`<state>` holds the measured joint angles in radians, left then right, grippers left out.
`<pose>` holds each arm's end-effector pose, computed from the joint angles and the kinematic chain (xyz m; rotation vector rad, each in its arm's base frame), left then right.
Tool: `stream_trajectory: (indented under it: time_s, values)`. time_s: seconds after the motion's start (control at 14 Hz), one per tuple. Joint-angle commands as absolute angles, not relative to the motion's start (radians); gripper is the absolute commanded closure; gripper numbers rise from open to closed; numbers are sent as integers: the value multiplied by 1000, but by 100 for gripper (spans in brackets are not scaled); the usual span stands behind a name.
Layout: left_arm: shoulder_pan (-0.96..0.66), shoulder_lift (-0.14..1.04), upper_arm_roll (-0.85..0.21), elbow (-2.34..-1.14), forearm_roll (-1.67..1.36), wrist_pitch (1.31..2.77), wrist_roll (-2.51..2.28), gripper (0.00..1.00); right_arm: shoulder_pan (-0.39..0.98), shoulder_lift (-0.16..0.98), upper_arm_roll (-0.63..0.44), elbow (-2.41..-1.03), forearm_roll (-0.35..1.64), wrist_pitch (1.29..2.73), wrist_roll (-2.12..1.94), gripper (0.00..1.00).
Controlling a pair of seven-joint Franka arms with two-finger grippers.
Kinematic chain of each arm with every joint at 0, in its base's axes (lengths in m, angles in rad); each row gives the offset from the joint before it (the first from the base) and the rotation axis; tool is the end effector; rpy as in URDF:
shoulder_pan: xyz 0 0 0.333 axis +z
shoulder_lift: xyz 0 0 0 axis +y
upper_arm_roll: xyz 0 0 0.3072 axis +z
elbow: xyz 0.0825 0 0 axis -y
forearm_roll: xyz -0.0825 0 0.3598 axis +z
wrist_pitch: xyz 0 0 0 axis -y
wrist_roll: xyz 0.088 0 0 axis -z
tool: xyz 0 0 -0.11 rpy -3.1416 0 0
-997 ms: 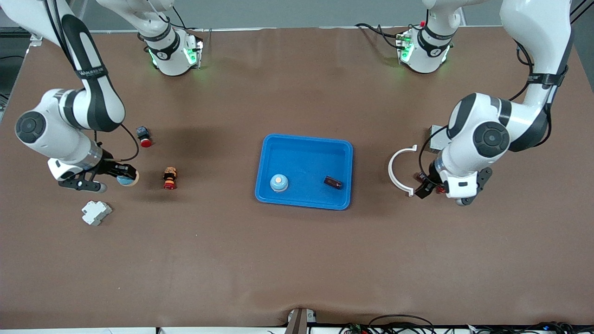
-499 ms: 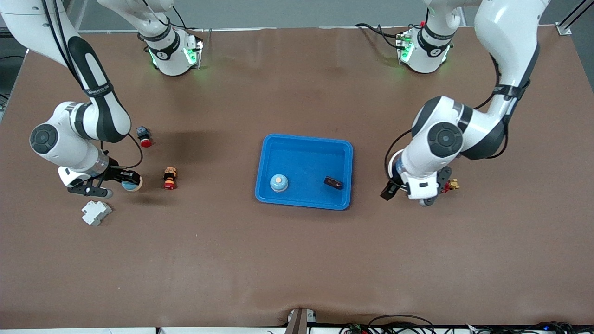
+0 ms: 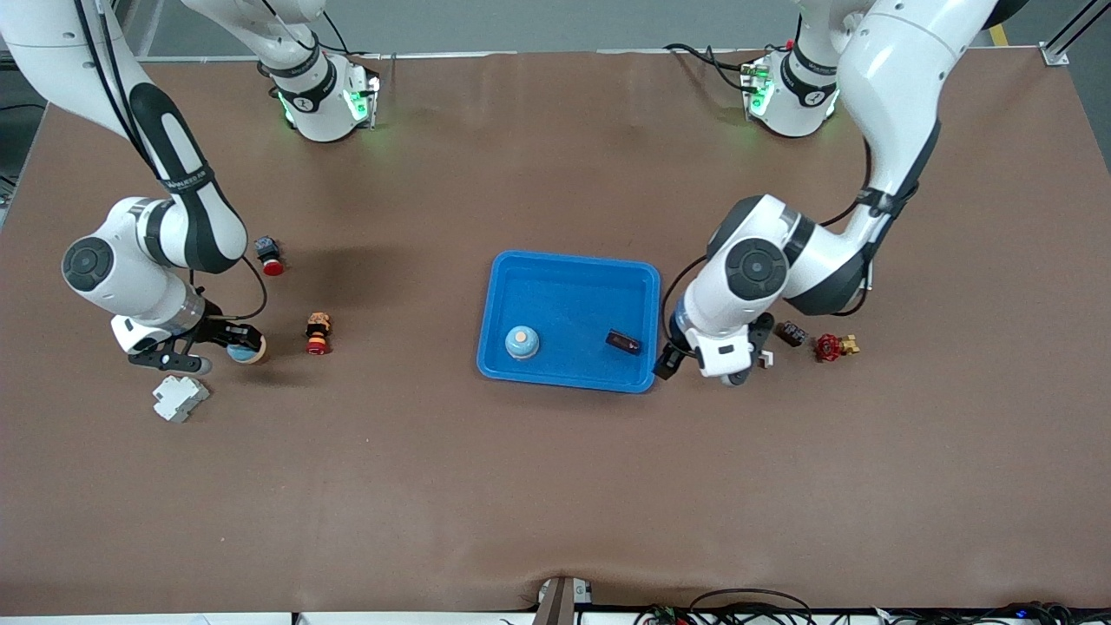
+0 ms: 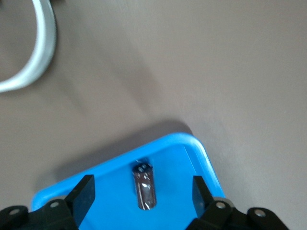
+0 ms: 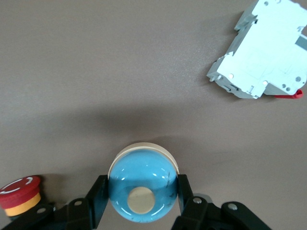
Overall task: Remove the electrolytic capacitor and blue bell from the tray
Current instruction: 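Grasp the second capacitor with the left gripper while the right gripper releases the bell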
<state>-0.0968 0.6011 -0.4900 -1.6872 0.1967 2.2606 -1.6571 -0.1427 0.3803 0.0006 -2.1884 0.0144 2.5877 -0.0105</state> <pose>0.5692 -0.3260 0.2906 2.6517 1.4970 -0.1232 0.5395 -0.0774 0.2217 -3.1269 0.2252 -0.0306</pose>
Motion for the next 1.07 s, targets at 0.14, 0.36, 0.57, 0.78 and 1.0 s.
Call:
stream_trajectory:
  time_s: [0.14,0.36,0.57,0.78,1.0]
  values:
    - [-135,658,-476,-1661,210,2299,-1732,10,-166,405,18,-2184,26,2629,-34,100]
    - [-153,676,-472,-1663,210,2336,-1822,10,-172,428,18,-2184,26,2661,-34,100]
    - [-167,687,-463,-1663,212,2342,-1835,10,-173,434,18,-2187,26,2675,-32,100]
    - [-173,712,-462,-1666,212,2379,-1835,10,-175,440,18,-2187,28,2675,-32,100]
    - [-175,721,-462,-1667,212,2390,-1835,10,-190,449,20,-2189,29,2700,-29,0]
